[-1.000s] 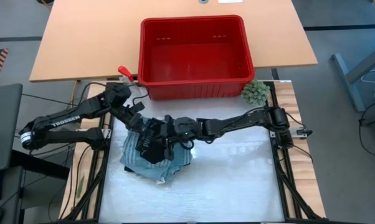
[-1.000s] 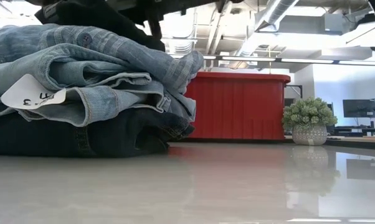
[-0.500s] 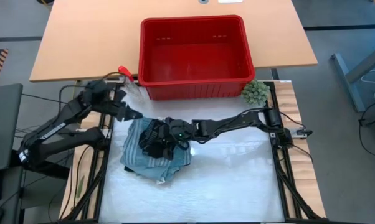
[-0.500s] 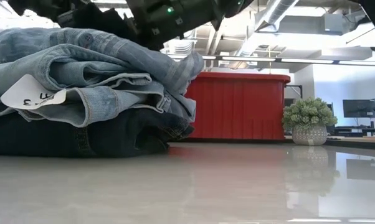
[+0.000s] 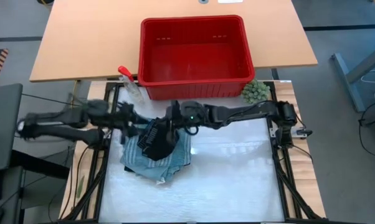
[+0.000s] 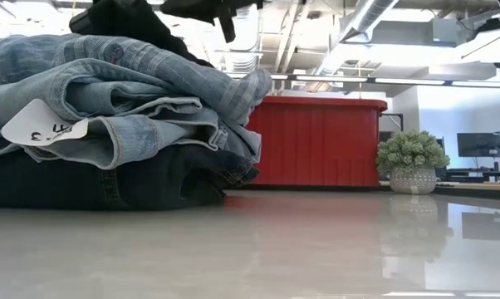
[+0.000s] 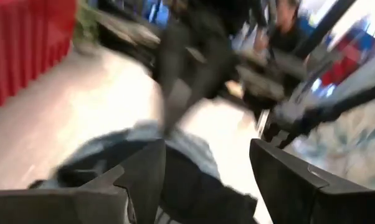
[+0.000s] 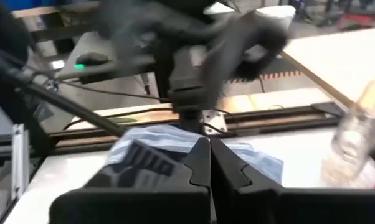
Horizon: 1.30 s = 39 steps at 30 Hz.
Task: Fold Laundry from Bin
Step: Stack the black underwear on top of the light blue polo shirt
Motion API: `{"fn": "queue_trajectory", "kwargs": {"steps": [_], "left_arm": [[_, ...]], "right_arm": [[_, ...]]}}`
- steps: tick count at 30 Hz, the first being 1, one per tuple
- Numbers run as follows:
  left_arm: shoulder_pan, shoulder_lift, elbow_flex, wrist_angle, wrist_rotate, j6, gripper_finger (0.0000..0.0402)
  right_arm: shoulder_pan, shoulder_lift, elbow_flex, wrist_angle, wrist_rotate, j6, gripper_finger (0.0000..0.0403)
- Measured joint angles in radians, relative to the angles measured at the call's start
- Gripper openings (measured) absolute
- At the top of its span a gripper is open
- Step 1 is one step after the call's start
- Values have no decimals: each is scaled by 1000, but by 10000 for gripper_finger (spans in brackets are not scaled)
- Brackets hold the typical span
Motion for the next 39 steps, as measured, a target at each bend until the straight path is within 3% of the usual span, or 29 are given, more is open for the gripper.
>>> {"fn": "queue_trajectory", "kwargs": {"steps": [7, 11, 19, 28, 39], "left_arm": [[-284, 210, 1, 15, -344, 46, 219], [-384, 300, -19, -30, -422, -8, 219], [-497, 326, -161, -17, -568, -183, 219], [-549, 326, -313, 138, -623, -325, 219], [-555, 229, -191, 102, -646, -193, 219]], "right_arm": [[-51, 67, -1, 29, -2, 91, 22], [-38, 108, 1, 54, -3, 100, 22], [-19, 227, 0, 68, -3, 151, 22], [-23, 323, 2, 134, -49, 202, 22], [-30, 168, -3, 92, -53, 124, 22]]}}
